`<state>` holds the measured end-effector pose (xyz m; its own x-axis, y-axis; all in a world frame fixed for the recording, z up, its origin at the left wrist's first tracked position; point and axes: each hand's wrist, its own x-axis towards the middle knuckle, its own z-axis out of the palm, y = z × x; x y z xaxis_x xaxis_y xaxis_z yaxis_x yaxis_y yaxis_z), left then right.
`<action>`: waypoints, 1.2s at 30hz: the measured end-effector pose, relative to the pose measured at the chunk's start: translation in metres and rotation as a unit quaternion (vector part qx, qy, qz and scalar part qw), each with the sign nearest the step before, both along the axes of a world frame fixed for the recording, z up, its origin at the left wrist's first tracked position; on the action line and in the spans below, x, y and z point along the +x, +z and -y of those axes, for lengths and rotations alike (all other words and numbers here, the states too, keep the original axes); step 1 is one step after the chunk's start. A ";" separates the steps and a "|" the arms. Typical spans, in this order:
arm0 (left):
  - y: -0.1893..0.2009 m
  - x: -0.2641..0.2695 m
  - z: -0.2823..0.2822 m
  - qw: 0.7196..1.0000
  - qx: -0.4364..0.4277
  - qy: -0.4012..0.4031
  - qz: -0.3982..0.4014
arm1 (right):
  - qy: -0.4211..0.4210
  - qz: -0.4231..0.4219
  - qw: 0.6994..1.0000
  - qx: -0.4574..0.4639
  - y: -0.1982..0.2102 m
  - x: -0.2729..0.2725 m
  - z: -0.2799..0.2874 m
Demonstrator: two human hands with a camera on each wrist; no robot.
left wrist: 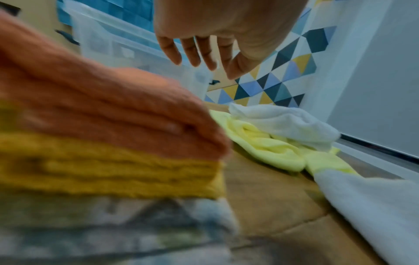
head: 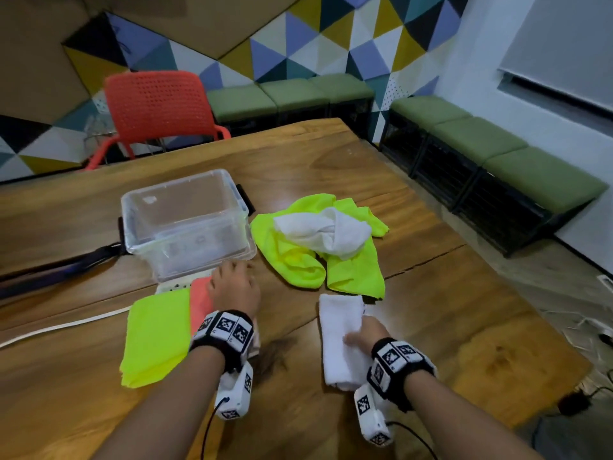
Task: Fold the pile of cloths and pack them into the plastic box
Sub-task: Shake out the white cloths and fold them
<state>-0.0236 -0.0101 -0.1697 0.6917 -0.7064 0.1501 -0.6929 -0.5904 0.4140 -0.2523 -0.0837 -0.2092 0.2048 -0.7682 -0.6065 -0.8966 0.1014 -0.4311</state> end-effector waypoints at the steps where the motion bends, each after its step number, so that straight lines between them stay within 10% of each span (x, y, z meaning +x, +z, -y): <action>1: 0.002 0.008 -0.007 1.000 0.002 0.015 -0.001 | -0.005 0.018 1.000 -0.016 0.001 0.000 -0.004; 8: -0.015 0.041 -0.049 0.981 0.187 -0.032 -0.030 | -0.012 0.177 0.980 -0.088 0.038 0.033 -0.016; 13: -0.002 0.046 -0.064 0.988 -0.017 -0.040 -0.146 | -0.016 0.383 0.923 -0.022 0.070 0.105 -0.028; 18: 0.025 0.045 -0.068 0.815 -0.235 -0.012 -0.530 | -0.010 0.435 0.900 0.038 0.067 0.175 -0.050; 21: 0.018 0.059 -0.073 0.872 -0.192 -0.021 -0.449 | 0.018 0.326 0.942 -0.081 0.052 0.192 -0.056; 25: 0.003 0.064 -0.077 0.978 0.073 -0.106 -0.166 | 0.149 0.234 0.950 -0.144 0.040 0.195 -0.064; 30: -0.020 0.058 -0.081 0.967 0.239 -0.087 0.009 | 0.304 -0.011 0.926 -0.223 0.011 0.189 -0.073; 36: -0.023 0.060 -0.075 0.954 0.287 -0.083 0.028 | 0.327 -0.037 0.925 -0.189 0.011 0.191 -0.066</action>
